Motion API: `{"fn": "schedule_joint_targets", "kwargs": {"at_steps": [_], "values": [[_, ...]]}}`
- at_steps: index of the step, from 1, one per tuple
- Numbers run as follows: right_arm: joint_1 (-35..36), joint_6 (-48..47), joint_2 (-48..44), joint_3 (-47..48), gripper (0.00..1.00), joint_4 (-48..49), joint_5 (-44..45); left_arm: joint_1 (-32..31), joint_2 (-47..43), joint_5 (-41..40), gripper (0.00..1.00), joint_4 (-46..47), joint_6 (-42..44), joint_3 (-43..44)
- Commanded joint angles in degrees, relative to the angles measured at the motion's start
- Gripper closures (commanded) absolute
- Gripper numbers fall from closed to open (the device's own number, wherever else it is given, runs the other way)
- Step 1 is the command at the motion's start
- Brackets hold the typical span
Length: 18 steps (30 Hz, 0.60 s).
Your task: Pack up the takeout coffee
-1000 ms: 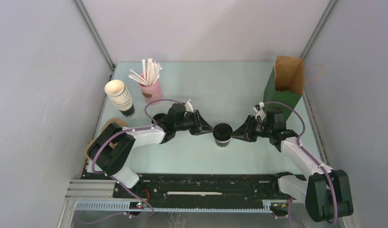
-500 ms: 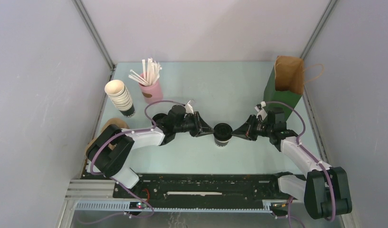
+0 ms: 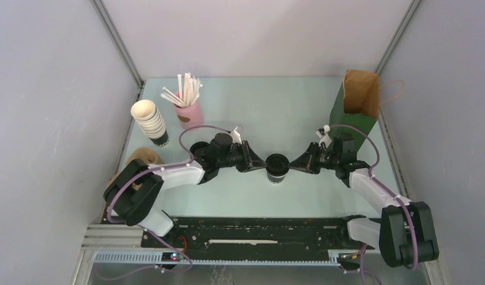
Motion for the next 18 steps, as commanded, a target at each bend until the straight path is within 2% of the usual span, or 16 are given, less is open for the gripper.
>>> {"fn": "schedule_joint_targets", "kwargs": {"at_steps": [1,8,16,18], "values": [[2.4,-8.1,4.5,-2.5,0.96,-5.4,8.1,-2.8,0.3,-3.5,0.79,-13.6,8.5,2.6],[6.4,-10.4,4.4,-2.5,0.96,-8.0,20.1,-4.9,0.0,-10.8,0.8,-21.5,13.0,3.8],[10.7,-4.5,5.0,-3.2,0.97,-2.7,27.9,-6.8,0.5,-17.4,0.82,-28.3,16.2,5.8],[10.1,-4.0,5.2,-3.3,0.97,-0.6,27.0,-6.8,0.6,-17.3,0.82,-28.1,16.3,5.6]]}}
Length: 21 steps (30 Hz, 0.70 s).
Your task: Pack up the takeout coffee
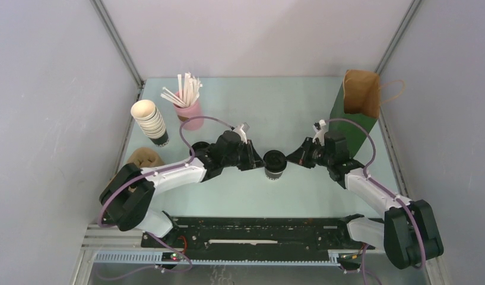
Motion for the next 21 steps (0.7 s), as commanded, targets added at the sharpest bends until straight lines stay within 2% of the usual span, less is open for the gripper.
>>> {"fn": "schedule_joint_targets", "kwargs": {"at_steps": [1,5,10,16,21], "values": [[2.3,-1.9,4.5,-4.4,0.97,-4.8,10.6,-2.7,3.4,-6.2,0.82,-11.5,6.1,-1.1],[2.8,-4.7,6.7,-1.7,0.96,-2.6,4.5,-2.5,2.7,-4.8,0.81,-9.3,3.4,-2.9],[1.7,-7.1,9.7,1.6,0.91,-3.2,-4.9,-2.1,0.6,-2.2,0.76,-10.2,4.5,1.1],[0.4,-8.4,6.8,5.2,0.86,-7.1,-9.0,-1.5,-0.7,-0.2,0.72,-10.0,4.1,2.4],[-1.1,-9.3,8.1,7.4,0.81,-9.1,-12.3,-0.6,-2.3,0.1,0.69,-9.3,3.4,1.9]]}}
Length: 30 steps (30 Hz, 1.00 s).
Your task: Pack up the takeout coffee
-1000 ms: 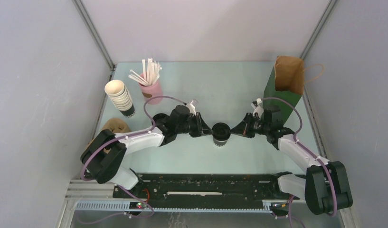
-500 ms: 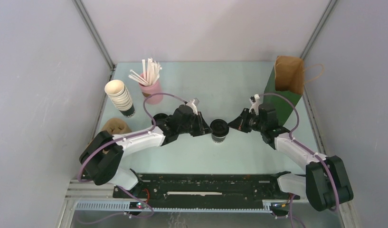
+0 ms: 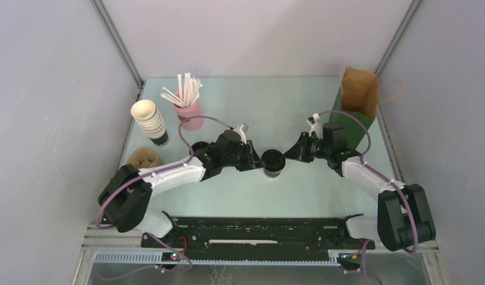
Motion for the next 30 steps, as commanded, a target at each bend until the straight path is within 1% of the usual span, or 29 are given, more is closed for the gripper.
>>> {"fn": "schedule_joint_targets", "kwargs": {"at_steps": [1,5,8,11,14,17,21,26,30], "values": [[0.2,-3.0,1.7,1.3,0.8,-8.2,-5.6,-0.1,-1.5,1.9,0.68,-4.2,2.6,0.3],[0.1,-3.5,1.8,2.3,0.74,-8.2,-5.7,0.4,-2.2,2.5,0.66,-4.2,2.8,0.6],[-0.3,-4.8,3.0,4.3,0.73,-10.0,-5.7,0.7,-2.1,3.6,0.65,-4.1,3.1,1.6],[-1.0,-5.5,3.9,5.8,0.71,-11.1,-5.9,1.1,-2.3,4.5,0.61,-4.2,3.4,2.4],[-1.3,-6.2,4.3,7.7,0.68,-12.4,-5.9,1.8,-3.2,4.8,0.61,-4.8,3.7,2.9],[-1.3,-6.8,3.9,9.0,0.65,-13.5,-4.9,2.4,-4.2,5.1,0.59,-6.2,4.7,3.4],[-0.8,-6.8,3.1,10.5,0.62,-14.9,-4.5,2.8,-5.8,5.1,0.57,-8.6,6.1,3.9],[-0.4,-7.0,1.8,12.0,0.59,-17.3,-1.0,3.7,-7.6,5.5,0.53,-9.7,7.4,4.1],[1.4,-8.9,0.2,14.2,0.53,-22.0,4.5,4.9,-8.4,6.2,0.5,-10.5,8.3,5.4]]}}
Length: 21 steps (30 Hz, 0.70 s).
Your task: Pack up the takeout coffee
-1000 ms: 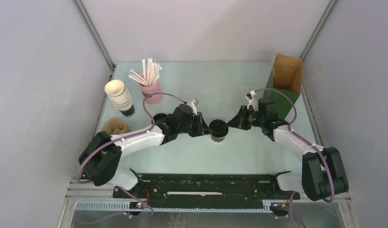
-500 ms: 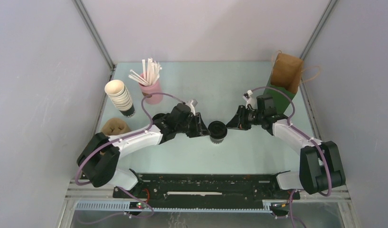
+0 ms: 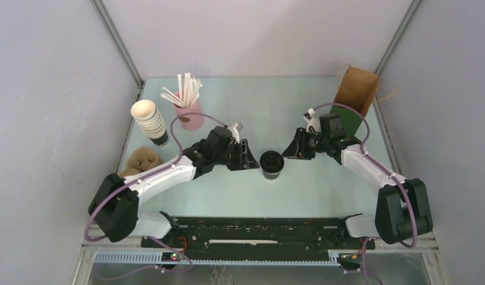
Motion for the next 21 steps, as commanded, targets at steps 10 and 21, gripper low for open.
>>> {"fn": "schedule_joint_targets", "kwargs": {"at_steps": [10,21], "values": [[10.0,-1.3,-10.5,4.7,0.3,-14.0,16.9,4.1,3.0,5.1,0.23,2.4,3.5,10.6],[11.6,17.9,-21.3,-11.3,0.09,4.7,5.6,4.6,14.5,10.5,0.12,8.8,2.0,17.2]]}}
